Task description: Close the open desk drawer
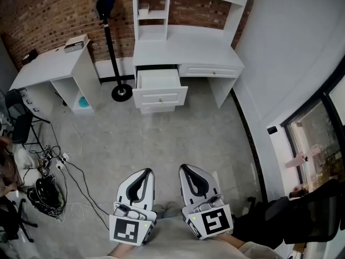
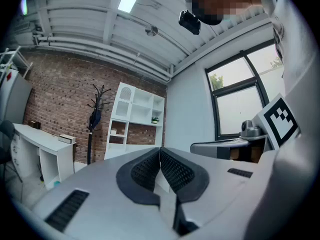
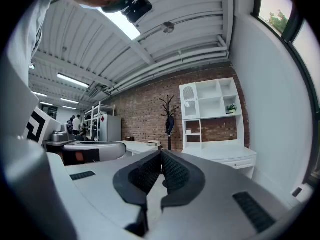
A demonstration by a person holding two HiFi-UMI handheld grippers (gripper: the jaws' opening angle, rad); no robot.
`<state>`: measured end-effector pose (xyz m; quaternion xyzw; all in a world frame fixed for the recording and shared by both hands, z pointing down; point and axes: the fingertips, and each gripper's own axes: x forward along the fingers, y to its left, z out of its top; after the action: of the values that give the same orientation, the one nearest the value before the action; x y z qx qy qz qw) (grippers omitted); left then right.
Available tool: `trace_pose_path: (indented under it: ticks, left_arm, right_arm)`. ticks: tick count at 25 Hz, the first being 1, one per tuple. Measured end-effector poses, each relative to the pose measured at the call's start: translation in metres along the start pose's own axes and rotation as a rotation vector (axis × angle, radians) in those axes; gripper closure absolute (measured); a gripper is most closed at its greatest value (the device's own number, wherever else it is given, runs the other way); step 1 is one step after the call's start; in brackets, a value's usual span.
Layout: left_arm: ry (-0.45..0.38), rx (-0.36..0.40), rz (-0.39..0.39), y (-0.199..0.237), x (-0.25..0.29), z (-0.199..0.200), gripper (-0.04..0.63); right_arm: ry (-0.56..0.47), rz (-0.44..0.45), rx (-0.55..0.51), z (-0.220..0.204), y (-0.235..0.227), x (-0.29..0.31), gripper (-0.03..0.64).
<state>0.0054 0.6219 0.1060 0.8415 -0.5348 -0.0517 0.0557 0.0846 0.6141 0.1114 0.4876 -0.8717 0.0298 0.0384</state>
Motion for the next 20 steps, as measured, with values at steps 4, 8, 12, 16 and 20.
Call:
trace_pose_path:
  ticks: [4, 8, 12, 16, 20]
  left_arm:
    - [0.001, -0.001, 0.0, -0.002, 0.0, 0.0, 0.578]
    - [0.0, -0.004, -0.002, 0.0, -0.002, -0.001, 0.577]
    - [-0.001, -0.008, -0.007, -0.001, -0.002, 0.0, 0.578]
    - [-0.004, -0.013, -0.011, 0.002, -0.003, -0.001, 0.577]
    - [-0.008, -0.023, -0.006, 0.013, -0.007, -0.001, 0.578]
  right_arm:
    - [-0.001, -0.001, -0.002, 0.0, -0.001, -0.001, 0.588]
    - [-0.002, -0.005, -0.005, 0.001, 0.002, -0.001, 0.588]
    - [-0.003, -0.006, 0.011, 0.0, 0.001, -0.002, 0.588]
    - [-0.019, -0.003, 0.048, 0.0, 0.001, 0.0, 0.588]
    - [-0.03, -0.013, 0.054, 0.002, 0.005, 0.006, 0.587]
